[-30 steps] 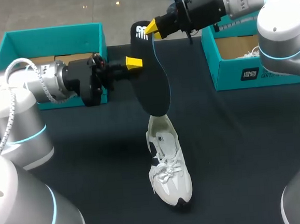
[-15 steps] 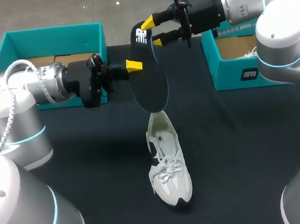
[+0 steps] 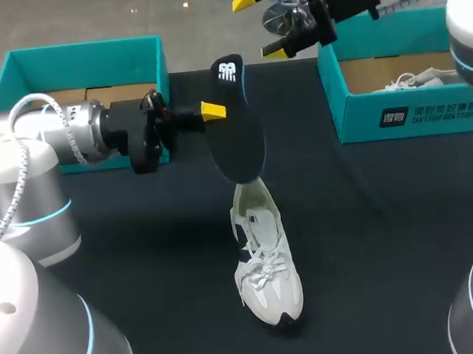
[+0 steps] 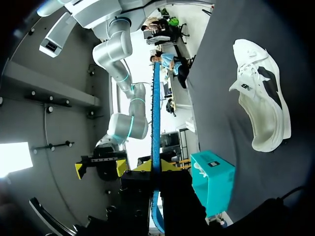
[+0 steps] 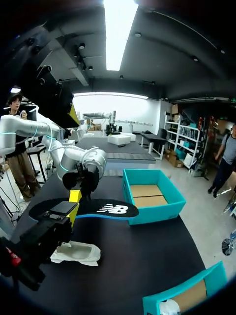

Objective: Take the shoe out of the shoebox, open the shoe tongue, remove and reinsert the insole, then place the shoe into the shoebox

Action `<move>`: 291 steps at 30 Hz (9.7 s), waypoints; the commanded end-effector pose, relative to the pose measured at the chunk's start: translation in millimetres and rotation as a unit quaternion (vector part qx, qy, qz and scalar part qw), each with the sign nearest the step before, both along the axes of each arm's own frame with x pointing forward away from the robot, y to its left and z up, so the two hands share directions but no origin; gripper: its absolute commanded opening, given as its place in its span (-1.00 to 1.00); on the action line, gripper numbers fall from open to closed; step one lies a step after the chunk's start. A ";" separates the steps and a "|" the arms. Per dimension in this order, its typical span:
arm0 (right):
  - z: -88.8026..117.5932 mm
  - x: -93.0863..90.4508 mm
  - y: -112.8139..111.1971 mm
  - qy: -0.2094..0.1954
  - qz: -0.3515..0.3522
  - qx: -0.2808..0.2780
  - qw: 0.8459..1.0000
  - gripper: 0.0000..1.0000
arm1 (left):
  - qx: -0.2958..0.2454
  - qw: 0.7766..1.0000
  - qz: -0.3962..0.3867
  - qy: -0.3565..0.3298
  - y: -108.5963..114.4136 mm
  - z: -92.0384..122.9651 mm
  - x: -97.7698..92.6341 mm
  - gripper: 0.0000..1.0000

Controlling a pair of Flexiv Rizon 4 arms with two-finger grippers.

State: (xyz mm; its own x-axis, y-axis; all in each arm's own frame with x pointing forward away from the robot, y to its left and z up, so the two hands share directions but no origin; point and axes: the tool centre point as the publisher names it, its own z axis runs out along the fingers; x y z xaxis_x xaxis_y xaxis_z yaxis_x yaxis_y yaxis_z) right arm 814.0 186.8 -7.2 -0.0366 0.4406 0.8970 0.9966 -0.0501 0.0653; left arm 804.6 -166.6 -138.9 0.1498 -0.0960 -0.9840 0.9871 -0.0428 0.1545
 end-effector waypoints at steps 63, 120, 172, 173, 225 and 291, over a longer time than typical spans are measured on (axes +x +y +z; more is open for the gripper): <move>21.1 -87.3 -4.4 -0.059 0.049 -0.465 0.882 1.00 | 0.073 0.997 0.018 0.006 -27.9 -34.3 -5.2 -1.00; 22.7 -92.9 7.6 -0.041 0.054 -0.475 0.877 1.00 | -0.027 0.527 -0.174 0.831 13.7 -42.6 -44.8 -1.00; 22.7 -92.9 7.6 -0.041 0.054 -0.475 0.877 1.00 | 0.054 0.140 -0.044 0.988 6.1 -34.7 -23.3 -1.00; 22.7 -92.9 7.6 -0.041 0.054 -0.475 0.877 1.00 | 0.052 0.136 -0.044 0.988 6.0 -35.6 -23.4 -1.00; 38.3 -114.6 1.9 -0.041 0.018 -0.495 0.868 1.00 | 0.020 0.069 -0.027 0.997 6.1 -40.1 -18.6 -1.00; 38.3 -114.6 1.9 -0.041 0.018 -0.495 0.868 1.00 | 0.122 0.694 -0.102 0.702 22.5 16.7 -58.9 -1.00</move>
State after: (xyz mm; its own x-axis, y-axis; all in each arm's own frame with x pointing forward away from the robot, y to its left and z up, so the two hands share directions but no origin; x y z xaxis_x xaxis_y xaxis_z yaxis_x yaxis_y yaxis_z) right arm 698.6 188.6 30.8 -0.1139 0.9908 0.0735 0.9860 0.1036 0.1306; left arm 741.0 -148.7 -118.2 -0.9744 0.0222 0.2239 -0.2244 -0.0290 -0.9741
